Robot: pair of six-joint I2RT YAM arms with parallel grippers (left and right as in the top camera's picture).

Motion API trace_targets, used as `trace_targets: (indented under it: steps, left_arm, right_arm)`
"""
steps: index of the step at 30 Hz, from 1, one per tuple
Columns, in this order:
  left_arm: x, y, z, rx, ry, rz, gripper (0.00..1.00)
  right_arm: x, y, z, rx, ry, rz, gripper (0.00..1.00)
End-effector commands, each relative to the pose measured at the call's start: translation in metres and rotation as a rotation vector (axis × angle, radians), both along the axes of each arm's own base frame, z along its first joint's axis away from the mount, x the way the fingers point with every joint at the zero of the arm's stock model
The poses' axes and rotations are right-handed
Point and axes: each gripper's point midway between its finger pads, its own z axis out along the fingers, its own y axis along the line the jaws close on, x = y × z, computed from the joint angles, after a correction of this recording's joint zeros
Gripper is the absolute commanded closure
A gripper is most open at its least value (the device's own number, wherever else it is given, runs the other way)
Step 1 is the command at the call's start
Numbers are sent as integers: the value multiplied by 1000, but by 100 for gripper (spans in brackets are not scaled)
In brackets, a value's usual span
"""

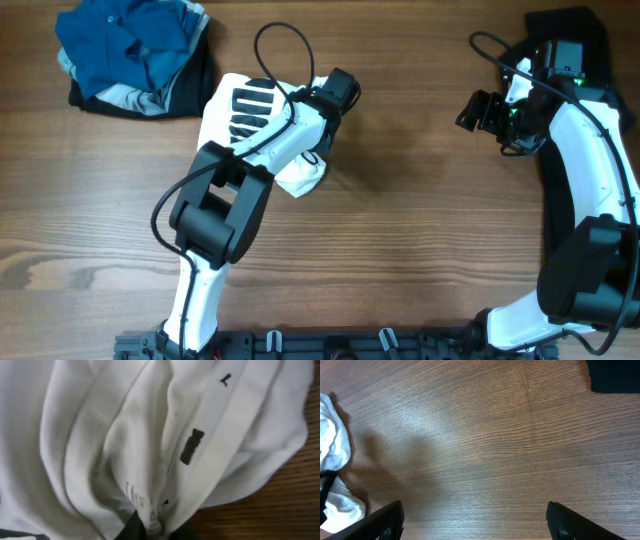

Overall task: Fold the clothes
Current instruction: 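Carry the shirt left and place it on the blue shirt stack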

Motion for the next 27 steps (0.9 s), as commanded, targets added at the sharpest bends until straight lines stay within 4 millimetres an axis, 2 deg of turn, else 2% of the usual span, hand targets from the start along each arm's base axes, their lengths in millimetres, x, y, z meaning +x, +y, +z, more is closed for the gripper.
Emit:
trace_targets:
  steps: [1, 3, 5, 9, 10, 12, 14, 16, 19, 22, 24, 27]
  left_arm:
    - [-9, 28, -30, 118, 81, -31, 96]
    - [-3, 33, -19, 126, 64, -17, 96]
    - [5, 37, 2, 115, 46, 1, 96]
    - [27, 46, 75, 60, -50, 44, 96]
    - [33, 50, 103, 37, -96, 60, 96]
    - [40, 59, 143, 8, -165, 67, 96]
    - [42, 69, 181, -14, -238, 61, 96]
    - [39, 78, 207, -28, -286, 64, 96]
    - [35, 92, 236, -51, -345, 91, 96]
    - [32, 100, 253, -63, -380, 105, 96]
    - [31, 99, 254, -55, -373, 75, 96]
    - [29, 87, 245, -97, -330, 27, 96]
  right_arm:
    - [5, 2, 9, 2, -39, 31, 8]
    - [6, 2, 9, 1, -43, 31, 9]
    - [7, 2, 9, 1, -46, 31, 8]
    - [8, 1, 10, -5, -53, 45, 9]
    - [8, 1, 10, -6, -54, 48, 9]
    - [8, 1, 10, -6, -54, 48, 8]
    - [8, 1, 10, -6, -56, 48, 8]
    - [9, 1, 10, -7, -58, 48, 9]
    - [11, 1, 10, -8, -65, 48, 8]
    - [11, 1, 11, -9, -67, 48, 8]
    - [11, 1, 11, -9, -68, 48, 8]
    - [11, 1, 11, -9, -67, 48, 8]
